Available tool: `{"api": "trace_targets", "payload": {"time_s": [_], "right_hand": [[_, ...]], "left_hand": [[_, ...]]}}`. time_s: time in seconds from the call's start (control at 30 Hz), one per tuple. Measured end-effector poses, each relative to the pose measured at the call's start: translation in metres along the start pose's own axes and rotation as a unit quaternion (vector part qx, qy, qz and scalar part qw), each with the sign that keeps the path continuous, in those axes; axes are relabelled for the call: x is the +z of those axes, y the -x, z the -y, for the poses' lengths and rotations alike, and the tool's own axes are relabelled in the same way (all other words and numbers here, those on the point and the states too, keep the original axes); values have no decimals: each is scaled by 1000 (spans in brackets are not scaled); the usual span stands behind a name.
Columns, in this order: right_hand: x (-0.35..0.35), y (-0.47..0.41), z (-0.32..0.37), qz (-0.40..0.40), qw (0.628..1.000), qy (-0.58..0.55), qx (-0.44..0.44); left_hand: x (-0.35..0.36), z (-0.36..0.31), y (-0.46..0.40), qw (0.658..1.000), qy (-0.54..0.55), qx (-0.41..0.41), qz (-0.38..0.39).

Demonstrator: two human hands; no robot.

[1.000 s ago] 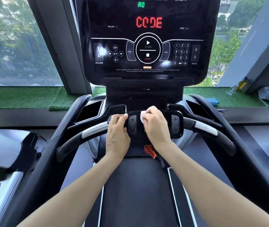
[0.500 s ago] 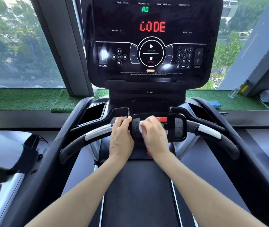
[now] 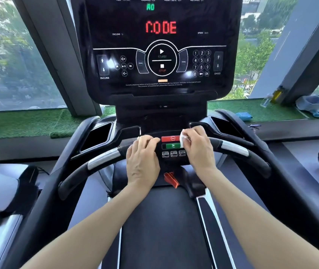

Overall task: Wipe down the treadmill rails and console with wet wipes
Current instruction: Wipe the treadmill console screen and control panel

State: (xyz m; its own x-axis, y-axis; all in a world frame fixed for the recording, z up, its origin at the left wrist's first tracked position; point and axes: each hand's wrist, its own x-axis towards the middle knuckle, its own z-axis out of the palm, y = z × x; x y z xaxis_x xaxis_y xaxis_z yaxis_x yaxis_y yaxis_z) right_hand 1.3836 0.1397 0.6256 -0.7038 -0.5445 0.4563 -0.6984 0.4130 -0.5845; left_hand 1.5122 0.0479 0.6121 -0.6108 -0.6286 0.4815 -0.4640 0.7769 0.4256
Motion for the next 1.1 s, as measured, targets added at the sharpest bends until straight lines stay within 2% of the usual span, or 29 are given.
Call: {"api": "trace_targets", "payload": {"time_s": [0.2, 0.37, 0.53, 0.8, 0.93, 1.1], "right_hand": [[-14, 16, -26, -27, 999, 12, 33], [-11, 44, -33, -24, 999, -2, 34], [-7, 7, -14, -19, 999, -19, 36], [-2, 37, -24, -16, 999, -10, -37], [0, 9, -11, 15, 997, 29, -64], [-2, -3, -14, -1, 996, 63, -71]], "left_hand": [[19, -19, 2, 997, -16, 73, 8], [27, -26, 1, 996, -24, 82, 10], [27, -31, -1, 995, -39, 90, 2], [29, -31, -1, 994, -42, 98, -5], [27, -31, -1, 993, -51, 104, -6], [28, -28, -2, 990, -70, 118, -8]]}}
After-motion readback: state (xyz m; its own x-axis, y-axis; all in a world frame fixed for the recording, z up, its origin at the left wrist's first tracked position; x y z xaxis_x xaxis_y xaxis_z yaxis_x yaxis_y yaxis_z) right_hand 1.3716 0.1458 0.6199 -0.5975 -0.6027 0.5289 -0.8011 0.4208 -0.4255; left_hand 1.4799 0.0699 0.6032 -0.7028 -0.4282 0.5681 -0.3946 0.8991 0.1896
